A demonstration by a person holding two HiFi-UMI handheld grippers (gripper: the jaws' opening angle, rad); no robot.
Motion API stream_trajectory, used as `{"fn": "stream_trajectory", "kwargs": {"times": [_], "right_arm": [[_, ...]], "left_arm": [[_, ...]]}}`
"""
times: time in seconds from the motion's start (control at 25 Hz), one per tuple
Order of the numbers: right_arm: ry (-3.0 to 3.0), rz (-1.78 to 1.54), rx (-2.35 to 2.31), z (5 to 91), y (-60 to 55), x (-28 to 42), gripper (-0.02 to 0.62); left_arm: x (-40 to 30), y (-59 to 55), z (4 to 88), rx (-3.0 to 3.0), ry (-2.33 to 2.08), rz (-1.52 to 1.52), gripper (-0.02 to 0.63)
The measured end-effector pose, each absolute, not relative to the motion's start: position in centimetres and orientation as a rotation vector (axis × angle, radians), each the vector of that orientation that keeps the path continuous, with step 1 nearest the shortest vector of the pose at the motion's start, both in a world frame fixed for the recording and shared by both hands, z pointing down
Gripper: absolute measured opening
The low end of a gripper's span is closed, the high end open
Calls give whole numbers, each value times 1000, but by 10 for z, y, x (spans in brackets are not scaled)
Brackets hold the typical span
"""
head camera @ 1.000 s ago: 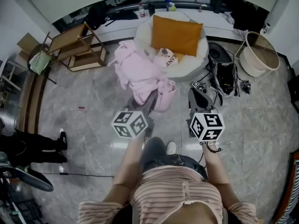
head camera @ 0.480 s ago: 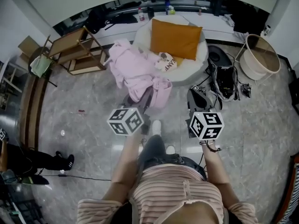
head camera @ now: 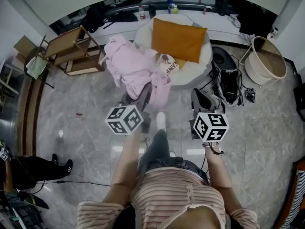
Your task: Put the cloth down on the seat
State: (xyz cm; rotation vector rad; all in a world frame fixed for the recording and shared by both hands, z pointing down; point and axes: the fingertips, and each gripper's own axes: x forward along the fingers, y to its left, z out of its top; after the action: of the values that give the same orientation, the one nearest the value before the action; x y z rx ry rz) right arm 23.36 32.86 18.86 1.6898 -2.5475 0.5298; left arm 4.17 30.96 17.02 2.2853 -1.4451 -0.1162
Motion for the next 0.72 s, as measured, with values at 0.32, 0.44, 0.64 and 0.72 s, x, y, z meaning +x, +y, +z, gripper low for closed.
{"fn": "stream_trajectory", "kwargs": {"times": [0.32, 0.44, 0.64, 0.72], "right_arm": [[-2538, 553, 1671, 208, 256, 214, 8], [-2531, 567, 1653, 204, 216, 201, 8], [-2509, 598, 1638, 206, 155, 181, 8], [-2499, 611, 1632, 208, 132, 174, 8]], "left_arm": [[23, 234, 193, 2273, -1441, -96, 181], [13, 195, 194, 2252, -1439, -81, 181], [-6, 136, 199, 2216, -1429, -69, 181], [-14, 114, 201, 2208, -1428, -58, 181]]}}
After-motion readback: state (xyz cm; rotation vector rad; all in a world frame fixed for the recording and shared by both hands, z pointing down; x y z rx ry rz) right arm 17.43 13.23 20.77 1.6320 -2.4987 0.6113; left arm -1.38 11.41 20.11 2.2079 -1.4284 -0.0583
